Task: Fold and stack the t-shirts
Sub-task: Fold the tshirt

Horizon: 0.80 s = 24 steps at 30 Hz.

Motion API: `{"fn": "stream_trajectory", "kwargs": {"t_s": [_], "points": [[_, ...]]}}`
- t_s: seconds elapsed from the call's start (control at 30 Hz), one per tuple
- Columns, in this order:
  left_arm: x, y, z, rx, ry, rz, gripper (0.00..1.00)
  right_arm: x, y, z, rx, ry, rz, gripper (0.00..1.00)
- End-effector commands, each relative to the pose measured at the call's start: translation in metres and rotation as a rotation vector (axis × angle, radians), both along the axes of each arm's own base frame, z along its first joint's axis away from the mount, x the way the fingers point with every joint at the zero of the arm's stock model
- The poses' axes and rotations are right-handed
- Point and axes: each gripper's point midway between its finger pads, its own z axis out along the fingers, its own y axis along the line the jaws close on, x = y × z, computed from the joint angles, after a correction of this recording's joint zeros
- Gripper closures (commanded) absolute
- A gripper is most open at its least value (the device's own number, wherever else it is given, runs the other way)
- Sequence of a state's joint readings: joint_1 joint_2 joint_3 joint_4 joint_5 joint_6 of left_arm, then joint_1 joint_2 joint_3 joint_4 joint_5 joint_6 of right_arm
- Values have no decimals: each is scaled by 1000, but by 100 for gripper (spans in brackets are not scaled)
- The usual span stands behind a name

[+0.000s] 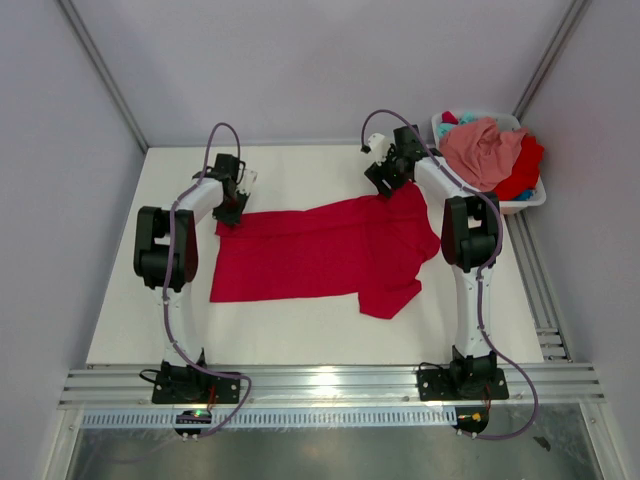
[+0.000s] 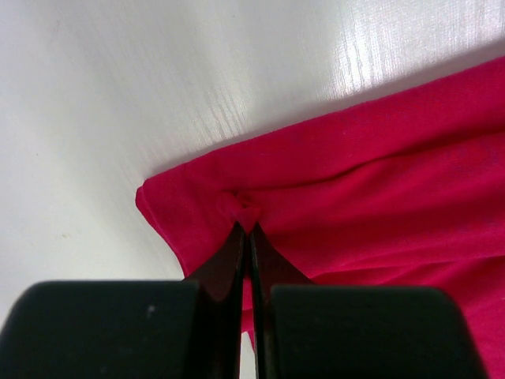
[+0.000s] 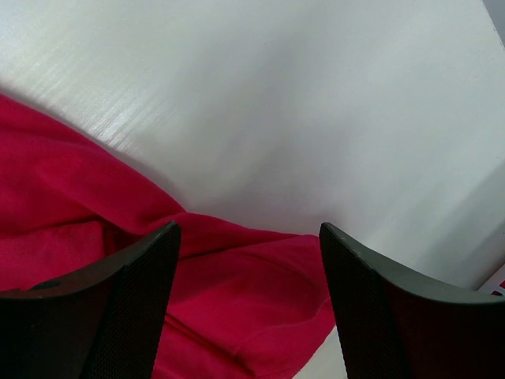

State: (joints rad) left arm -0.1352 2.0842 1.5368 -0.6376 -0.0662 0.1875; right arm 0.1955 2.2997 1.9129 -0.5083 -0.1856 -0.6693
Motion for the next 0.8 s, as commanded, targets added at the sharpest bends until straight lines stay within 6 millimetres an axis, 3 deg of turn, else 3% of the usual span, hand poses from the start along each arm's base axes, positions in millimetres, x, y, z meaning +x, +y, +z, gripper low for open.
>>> {"fn": "stream_trajectory", "kwargs": {"t_s": [0.0,0.3,0.53,0.77], "points": [[10,-3,5,-16,-28,1,100,-1,-5,7,-2,-1,-39,25],[9,-3,3,-13,-27,-2,100,8,-24,23,-28,-63,-195,27],[10,-3,1,-14,-26,1,100,13,-63,41,-152,-184,-367,27],[9,-2,-5,-7,-17,4,100,9,-70,51,-168,-207,-409,28]]}}
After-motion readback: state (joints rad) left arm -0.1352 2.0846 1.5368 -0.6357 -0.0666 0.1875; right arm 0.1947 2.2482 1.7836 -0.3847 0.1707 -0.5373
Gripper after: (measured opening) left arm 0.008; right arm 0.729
